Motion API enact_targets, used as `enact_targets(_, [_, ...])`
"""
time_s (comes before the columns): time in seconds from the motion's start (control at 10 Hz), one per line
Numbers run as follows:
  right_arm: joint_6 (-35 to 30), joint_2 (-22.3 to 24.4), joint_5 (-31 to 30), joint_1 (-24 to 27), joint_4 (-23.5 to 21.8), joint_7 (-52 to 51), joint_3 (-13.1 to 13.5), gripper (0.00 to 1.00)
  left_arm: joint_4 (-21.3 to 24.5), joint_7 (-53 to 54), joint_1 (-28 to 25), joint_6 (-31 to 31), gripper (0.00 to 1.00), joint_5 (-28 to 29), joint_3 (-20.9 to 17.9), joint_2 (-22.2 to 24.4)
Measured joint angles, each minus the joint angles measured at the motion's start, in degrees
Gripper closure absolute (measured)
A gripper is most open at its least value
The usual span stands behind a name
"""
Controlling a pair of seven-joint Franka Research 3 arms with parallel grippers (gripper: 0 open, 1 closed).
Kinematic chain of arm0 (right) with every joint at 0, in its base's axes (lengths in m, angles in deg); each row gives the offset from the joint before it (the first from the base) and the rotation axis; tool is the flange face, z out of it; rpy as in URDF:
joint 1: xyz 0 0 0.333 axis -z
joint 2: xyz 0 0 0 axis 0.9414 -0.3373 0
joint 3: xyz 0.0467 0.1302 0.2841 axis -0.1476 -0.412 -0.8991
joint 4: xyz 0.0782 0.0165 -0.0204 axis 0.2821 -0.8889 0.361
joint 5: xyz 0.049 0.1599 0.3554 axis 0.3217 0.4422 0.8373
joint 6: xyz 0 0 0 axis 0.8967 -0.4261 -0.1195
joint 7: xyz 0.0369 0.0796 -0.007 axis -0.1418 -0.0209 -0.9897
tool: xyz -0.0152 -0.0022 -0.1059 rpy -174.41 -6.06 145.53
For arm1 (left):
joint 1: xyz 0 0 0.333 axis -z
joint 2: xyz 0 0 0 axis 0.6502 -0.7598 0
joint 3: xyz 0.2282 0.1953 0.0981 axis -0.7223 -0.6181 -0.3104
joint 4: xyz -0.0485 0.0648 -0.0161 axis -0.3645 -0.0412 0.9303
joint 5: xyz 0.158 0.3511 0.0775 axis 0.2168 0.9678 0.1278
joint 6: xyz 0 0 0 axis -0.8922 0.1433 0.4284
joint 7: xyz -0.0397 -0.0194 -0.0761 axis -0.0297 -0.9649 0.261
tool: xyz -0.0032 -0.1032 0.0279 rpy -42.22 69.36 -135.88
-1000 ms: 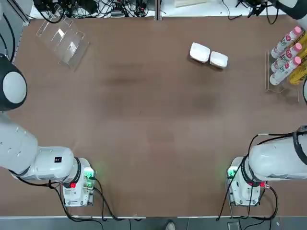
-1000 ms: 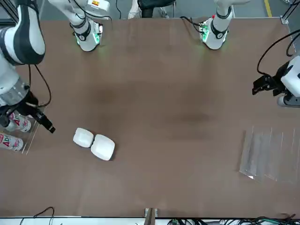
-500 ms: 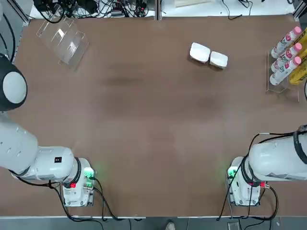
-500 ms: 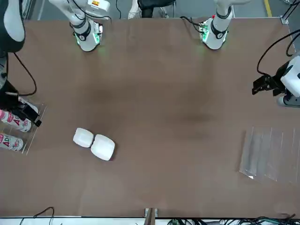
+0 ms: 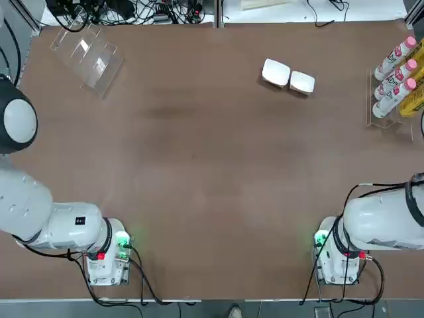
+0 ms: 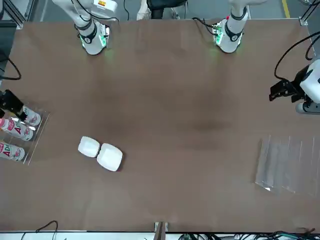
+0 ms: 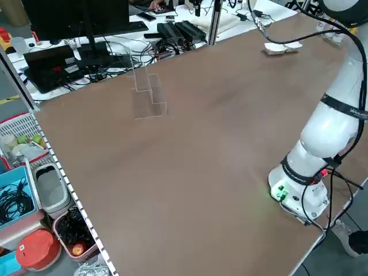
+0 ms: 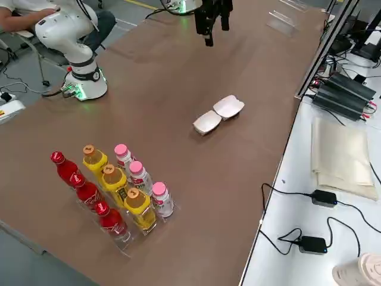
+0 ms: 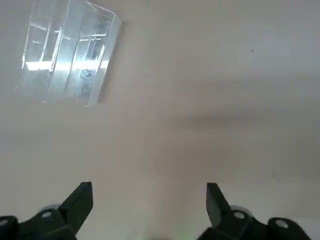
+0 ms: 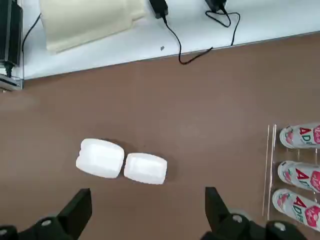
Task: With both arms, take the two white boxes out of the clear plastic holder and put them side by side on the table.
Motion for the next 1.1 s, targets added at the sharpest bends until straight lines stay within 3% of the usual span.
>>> enact_targets(0.3, [-5.8,-0.3,-0.1,-1.0,0.7,-0.2,2.0,0.00,0.0,0.0,0.0,0.0,0.00,0.0,0.0,0.0])
enact_targets(1.1, [-7.4,-0.6,-2.2,-1.3,0.8,-0.5,4.3,0.00,0.0,0.0,-0.1,-2.3,0.00,0.2,-0.1,0.0])
